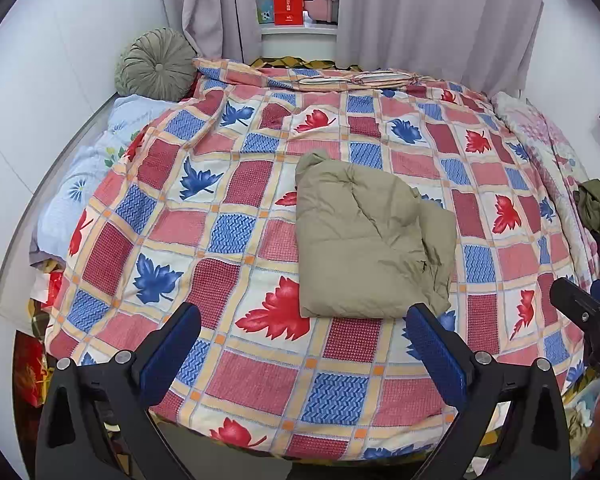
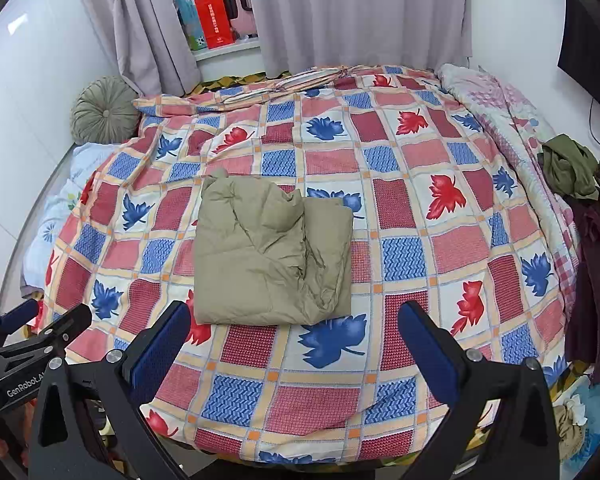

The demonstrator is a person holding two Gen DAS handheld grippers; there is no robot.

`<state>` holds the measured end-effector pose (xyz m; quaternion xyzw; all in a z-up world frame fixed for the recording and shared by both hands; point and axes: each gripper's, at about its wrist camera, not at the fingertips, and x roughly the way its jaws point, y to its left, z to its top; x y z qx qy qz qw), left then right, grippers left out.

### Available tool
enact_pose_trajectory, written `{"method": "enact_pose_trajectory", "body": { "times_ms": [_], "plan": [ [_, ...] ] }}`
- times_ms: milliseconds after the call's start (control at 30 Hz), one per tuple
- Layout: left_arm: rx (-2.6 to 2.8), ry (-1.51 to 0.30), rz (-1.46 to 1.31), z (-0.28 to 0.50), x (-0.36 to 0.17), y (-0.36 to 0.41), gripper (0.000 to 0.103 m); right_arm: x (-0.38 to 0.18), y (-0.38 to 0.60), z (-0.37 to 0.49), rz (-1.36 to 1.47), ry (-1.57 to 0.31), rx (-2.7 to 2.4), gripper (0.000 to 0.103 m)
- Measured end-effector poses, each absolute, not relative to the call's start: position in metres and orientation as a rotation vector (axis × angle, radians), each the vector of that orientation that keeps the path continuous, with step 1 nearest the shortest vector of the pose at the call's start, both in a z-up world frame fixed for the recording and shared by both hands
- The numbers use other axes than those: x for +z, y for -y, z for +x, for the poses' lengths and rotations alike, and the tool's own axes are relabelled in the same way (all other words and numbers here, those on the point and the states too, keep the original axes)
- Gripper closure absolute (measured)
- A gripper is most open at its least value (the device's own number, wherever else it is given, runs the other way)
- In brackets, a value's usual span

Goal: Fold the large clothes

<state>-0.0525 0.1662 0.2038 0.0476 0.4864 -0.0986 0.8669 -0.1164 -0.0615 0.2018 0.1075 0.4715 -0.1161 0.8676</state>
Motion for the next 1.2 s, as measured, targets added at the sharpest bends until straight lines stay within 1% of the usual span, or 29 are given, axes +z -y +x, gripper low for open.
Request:
{"method": "enact_pose_trajectory", "body": {
  "times_ms": [1200],
  "plan": [
    [-0.2, -1.029, 0.101, -0.0536, 0.2024, -0.1639, 0.0, 0.201, 0.0587, -0.117, 0.225, -0.988, -0.244, 0.0]
  ]
}}
